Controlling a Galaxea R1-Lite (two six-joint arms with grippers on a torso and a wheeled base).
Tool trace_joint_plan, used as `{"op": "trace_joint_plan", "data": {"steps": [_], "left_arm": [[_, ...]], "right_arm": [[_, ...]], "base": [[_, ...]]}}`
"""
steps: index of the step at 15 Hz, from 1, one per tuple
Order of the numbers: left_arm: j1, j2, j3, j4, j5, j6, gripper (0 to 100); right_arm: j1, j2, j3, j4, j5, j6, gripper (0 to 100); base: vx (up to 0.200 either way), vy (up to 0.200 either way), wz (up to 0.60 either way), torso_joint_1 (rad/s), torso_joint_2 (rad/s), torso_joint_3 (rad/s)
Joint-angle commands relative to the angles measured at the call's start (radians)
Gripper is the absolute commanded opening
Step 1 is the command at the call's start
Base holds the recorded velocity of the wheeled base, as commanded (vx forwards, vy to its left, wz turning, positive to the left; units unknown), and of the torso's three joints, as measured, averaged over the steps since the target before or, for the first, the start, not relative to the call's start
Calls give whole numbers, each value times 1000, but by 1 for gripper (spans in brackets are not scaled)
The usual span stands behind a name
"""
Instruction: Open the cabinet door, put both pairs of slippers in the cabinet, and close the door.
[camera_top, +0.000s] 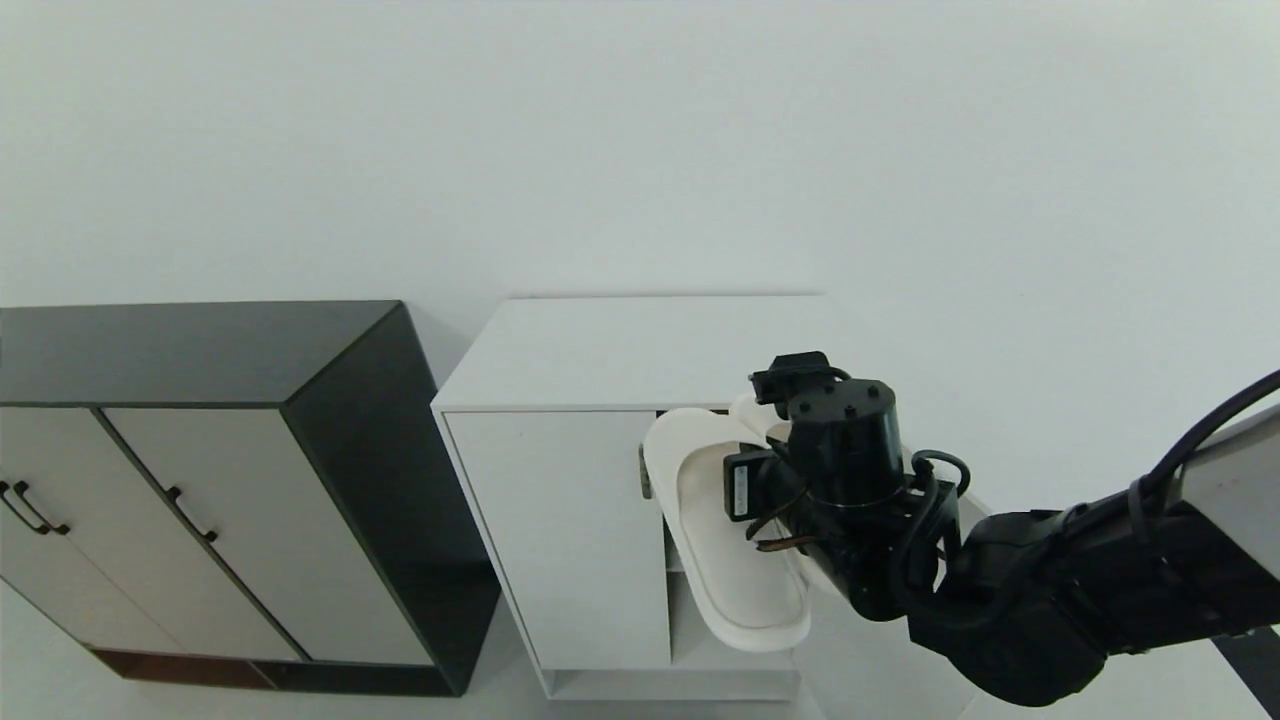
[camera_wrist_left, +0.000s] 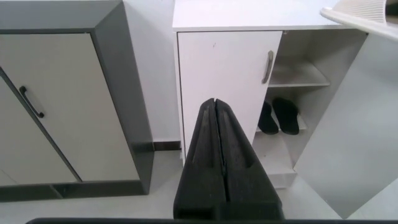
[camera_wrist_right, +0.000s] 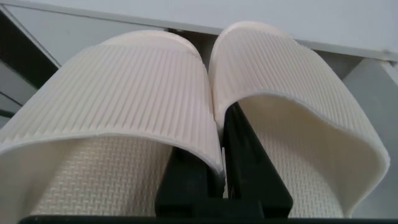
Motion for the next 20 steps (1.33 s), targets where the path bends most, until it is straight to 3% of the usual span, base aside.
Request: {"op": "trace_joint_plan", "data": {"steps": [1,11,20], "left_arm": [[1,2,0,0,1,0,0],[1,2,0,0,1,1,0],[1,0,0,0,-1,1,0]], "right_arm": [[-27,23,7,-21,-1,-11,0],[-33,43,31,-53,2,-42,0],[-31,46,78,-150,5,-92,0]], "base": [[0,0,0,0,0,0],[0,0,0,-6,9,8],[0,0,0,-188,437,244]]}}
